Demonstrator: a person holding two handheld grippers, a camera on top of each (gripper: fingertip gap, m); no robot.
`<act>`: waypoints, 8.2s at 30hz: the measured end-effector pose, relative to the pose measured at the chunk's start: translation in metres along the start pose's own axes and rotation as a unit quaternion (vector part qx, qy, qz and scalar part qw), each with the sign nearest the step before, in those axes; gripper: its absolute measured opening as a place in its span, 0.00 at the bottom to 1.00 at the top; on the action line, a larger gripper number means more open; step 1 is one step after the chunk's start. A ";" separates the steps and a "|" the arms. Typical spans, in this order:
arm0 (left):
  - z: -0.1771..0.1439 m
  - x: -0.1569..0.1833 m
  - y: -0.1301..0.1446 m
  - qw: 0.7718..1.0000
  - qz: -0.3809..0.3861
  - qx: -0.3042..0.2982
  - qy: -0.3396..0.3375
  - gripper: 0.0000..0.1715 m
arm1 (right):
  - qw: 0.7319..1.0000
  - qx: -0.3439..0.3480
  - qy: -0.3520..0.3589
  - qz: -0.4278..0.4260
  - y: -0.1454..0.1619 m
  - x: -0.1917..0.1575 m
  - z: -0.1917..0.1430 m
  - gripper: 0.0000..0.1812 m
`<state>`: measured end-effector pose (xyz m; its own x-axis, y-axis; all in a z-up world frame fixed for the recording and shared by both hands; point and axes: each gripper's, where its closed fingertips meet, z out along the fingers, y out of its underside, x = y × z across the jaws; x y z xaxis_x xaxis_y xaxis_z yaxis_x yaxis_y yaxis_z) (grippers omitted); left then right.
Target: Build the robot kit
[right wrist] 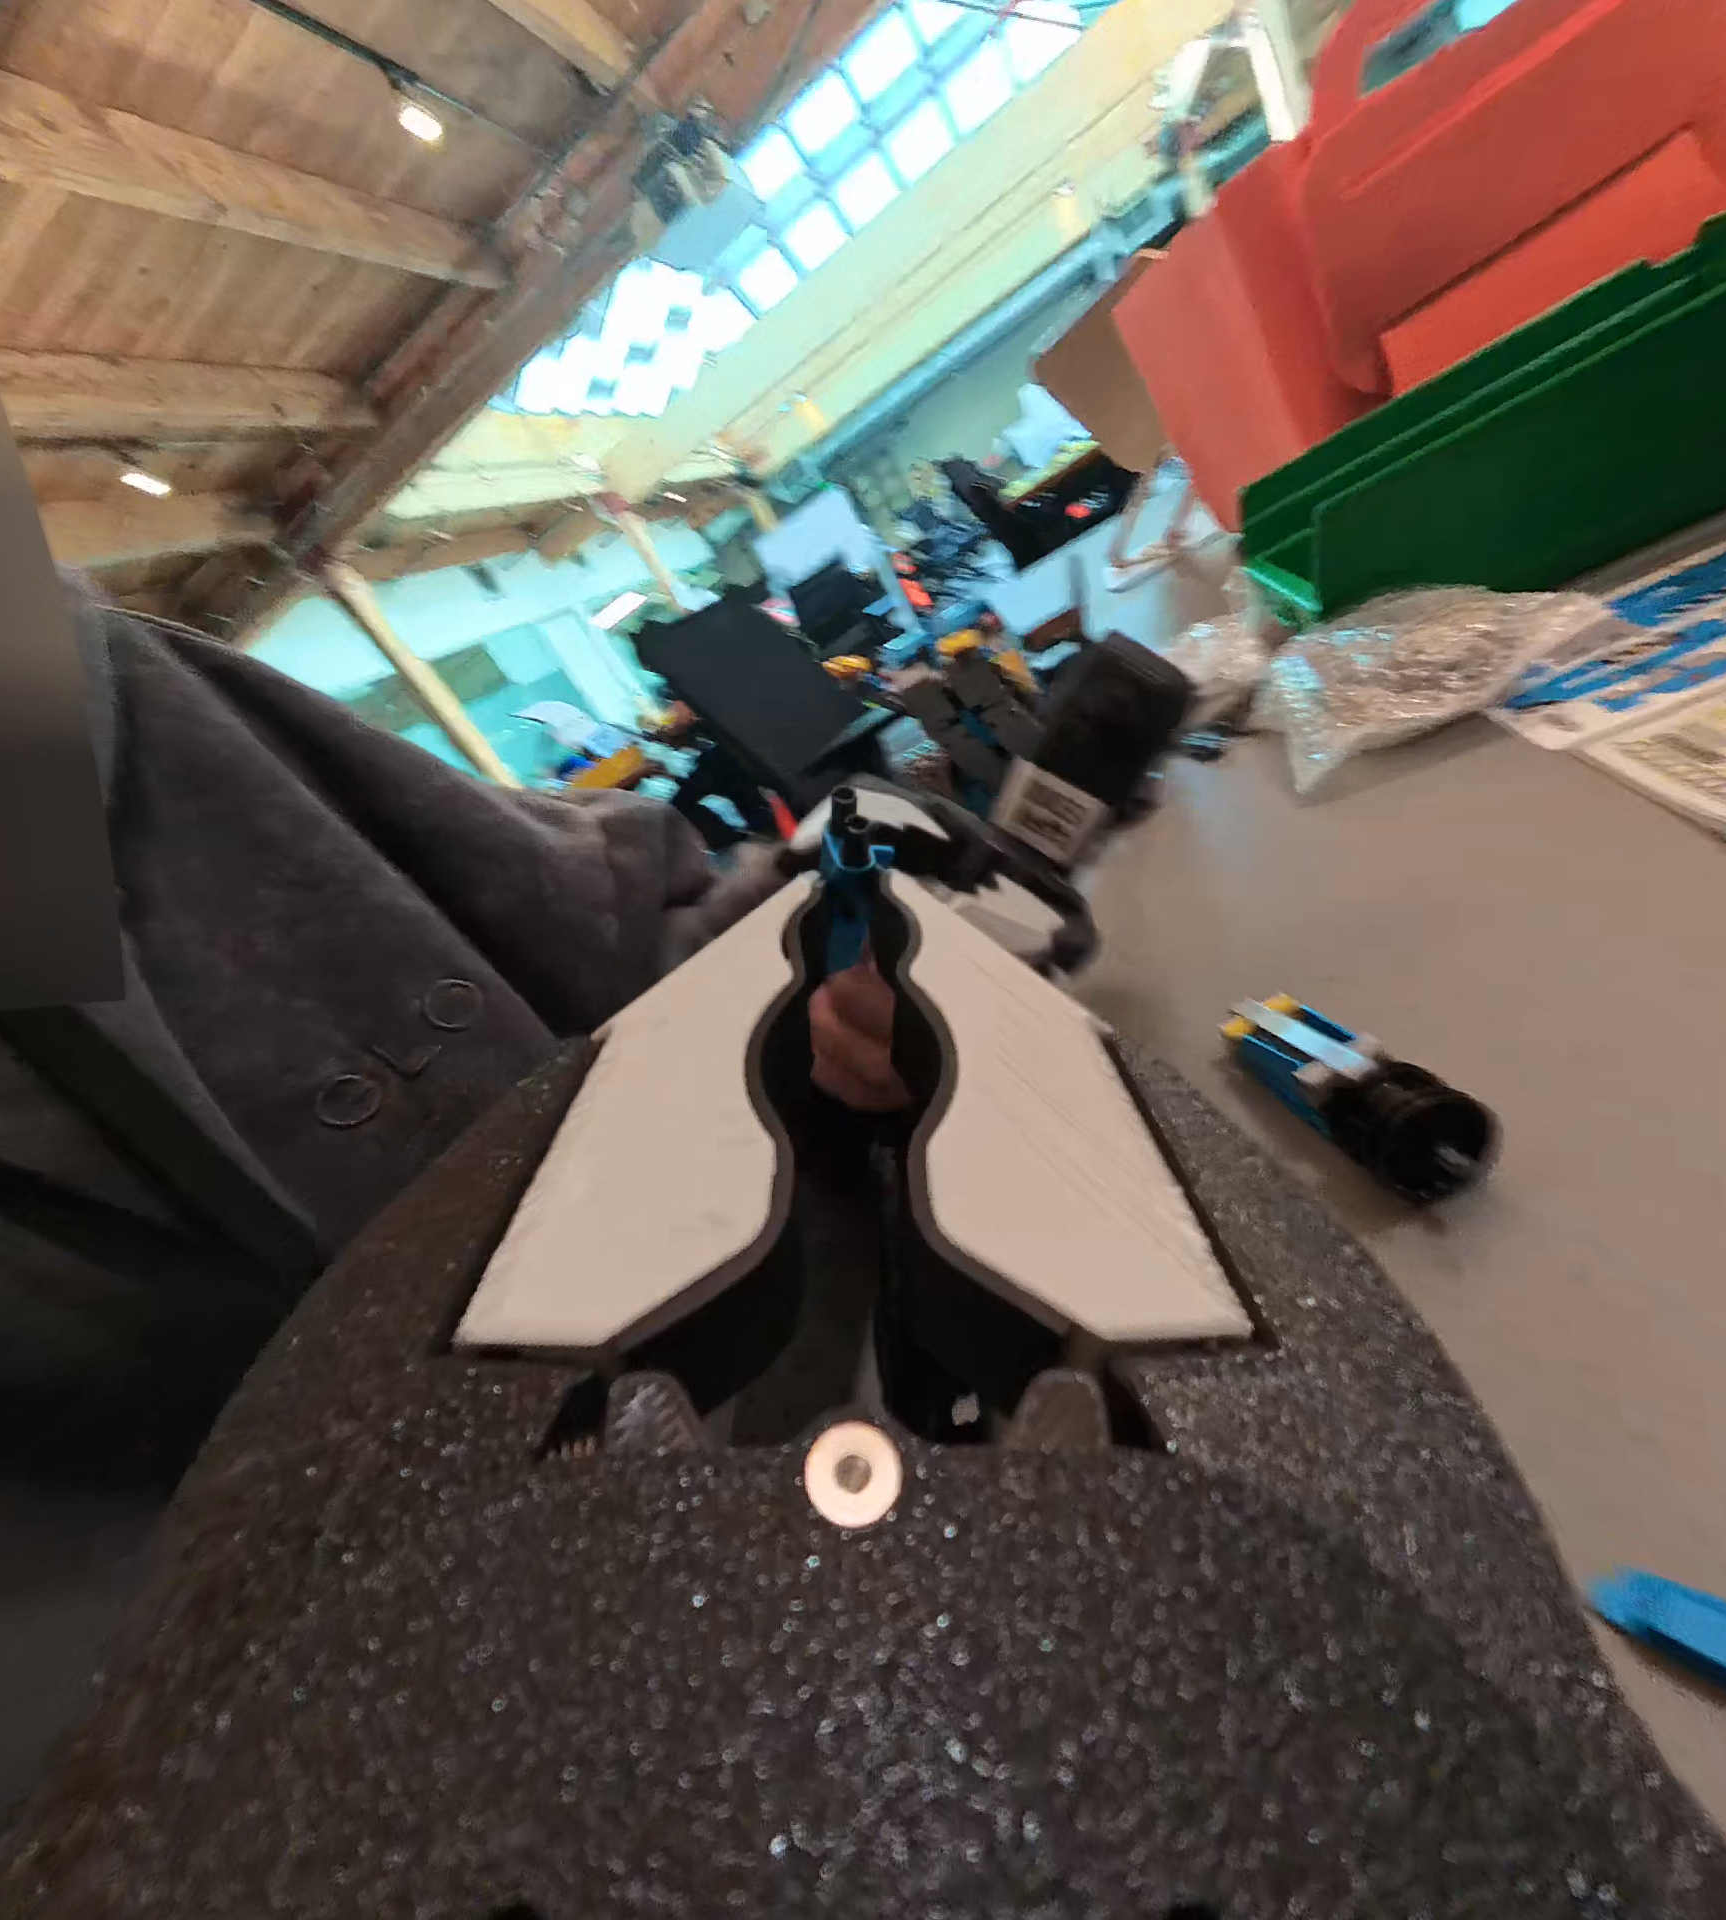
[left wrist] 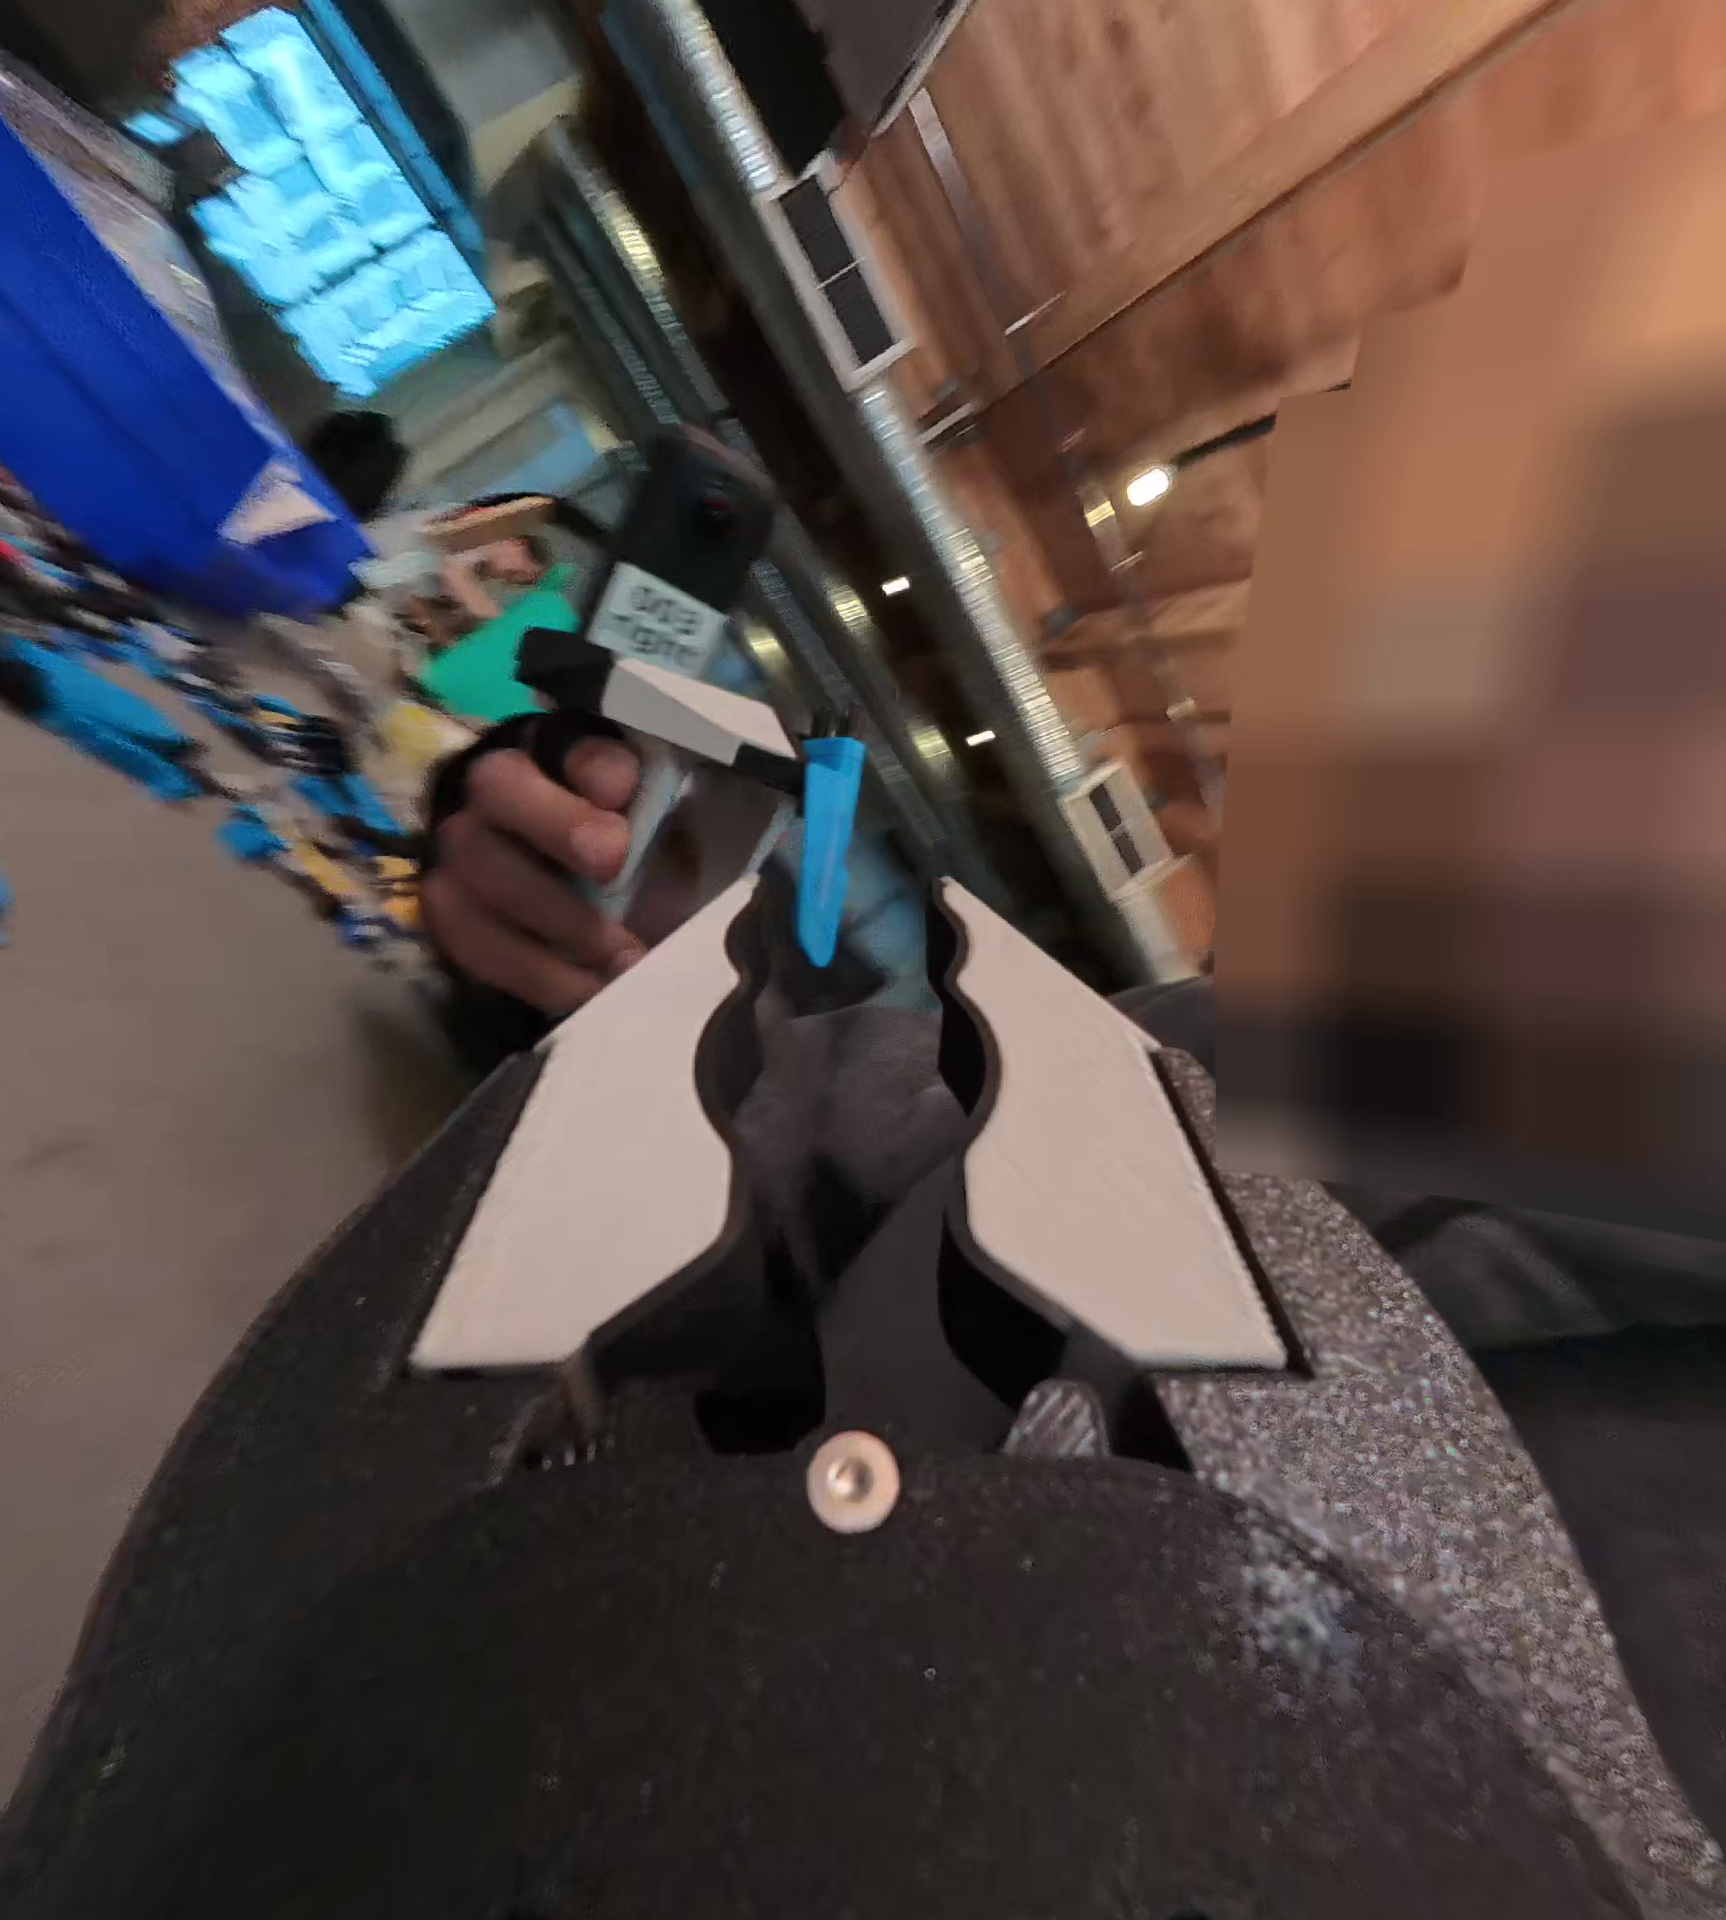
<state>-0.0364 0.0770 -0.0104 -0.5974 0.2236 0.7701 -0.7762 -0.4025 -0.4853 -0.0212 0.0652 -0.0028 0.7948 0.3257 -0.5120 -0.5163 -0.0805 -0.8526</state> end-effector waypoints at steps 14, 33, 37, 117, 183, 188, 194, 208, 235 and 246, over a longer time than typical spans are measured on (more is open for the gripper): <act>-0.043 -0.066 0.052 0.617 0.618 -0.351 -0.337 0.14 | 0.734 -0.329 0.265 -0.532 0.082 0.052 0.004 0.04; -0.056 -0.099 0.055 0.543 0.627 -0.399 -0.391 0.03 | 0.691 -0.382 0.267 -0.552 0.108 0.065 0.006 0.01; -0.057 -0.097 0.057 0.557 0.621 -0.400 -0.380 0.02 | 0.772 -0.322 0.289 -0.465 0.086 0.068 -0.012 0.08; -0.048 -0.065 0.015 0.637 0.610 -0.255 -0.395 0.04 | 0.954 -0.177 0.239 -0.024 0.041 0.103 -0.072 0.17; -0.036 -0.040 0.011 0.833 0.448 -0.166 -0.279 0.04 | 0.994 -0.026 0.081 -0.069 0.021 0.025 0.032 0.04; -0.031 -0.033 0.014 0.838 0.451 -0.162 -0.262 0.04 | 0.995 -0.041 0.077 -0.052 0.031 0.036 0.035 0.04; -0.034 -0.038 0.015 0.832 0.450 -0.170 -0.275 0.04 | 0.984 -0.079 0.115 -0.113 0.037 0.042 0.025 0.04; -0.068 -0.093 0.035 0.680 0.517 -0.331 -0.402 0.04 | 0.875 -0.372 0.242 -0.194 0.122 0.096 -0.029 0.08; -0.050 -0.064 0.030 0.756 0.505 -0.258 -0.328 0.04 | 0.983 -0.126 0.010 0.130 0.067 0.017 0.004 0.10; -0.037 -0.038 0.030 0.814 0.477 -0.212 -0.256 0.04 | 0.963 -0.082 -0.109 0.231 0.058 -0.005 0.020 0.11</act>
<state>-0.0449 0.0889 -0.0695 -0.8911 -0.4534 -0.0218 -0.0730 0.1906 -0.9790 -0.0618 0.0779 -0.0478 0.3972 0.4087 -0.8217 -0.7269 -0.4065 -0.5535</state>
